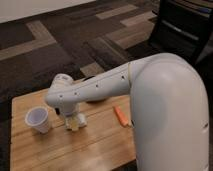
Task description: Wipe the white sponge on the table
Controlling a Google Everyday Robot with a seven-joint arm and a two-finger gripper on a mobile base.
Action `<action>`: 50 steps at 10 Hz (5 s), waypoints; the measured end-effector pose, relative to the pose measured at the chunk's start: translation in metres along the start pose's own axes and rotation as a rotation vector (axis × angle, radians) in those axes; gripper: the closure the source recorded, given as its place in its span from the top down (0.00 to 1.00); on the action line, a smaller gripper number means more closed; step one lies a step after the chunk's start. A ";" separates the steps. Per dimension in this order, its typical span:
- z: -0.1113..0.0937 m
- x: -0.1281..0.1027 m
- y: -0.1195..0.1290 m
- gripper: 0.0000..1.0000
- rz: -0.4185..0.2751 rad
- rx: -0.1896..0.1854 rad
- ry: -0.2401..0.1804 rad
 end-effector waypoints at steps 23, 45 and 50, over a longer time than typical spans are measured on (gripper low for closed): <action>0.034 0.000 -0.006 0.00 -0.057 -0.044 0.003; 0.018 -0.003 0.049 0.00 -0.069 -0.095 0.040; 0.022 -0.012 0.040 0.00 -0.133 -0.082 0.034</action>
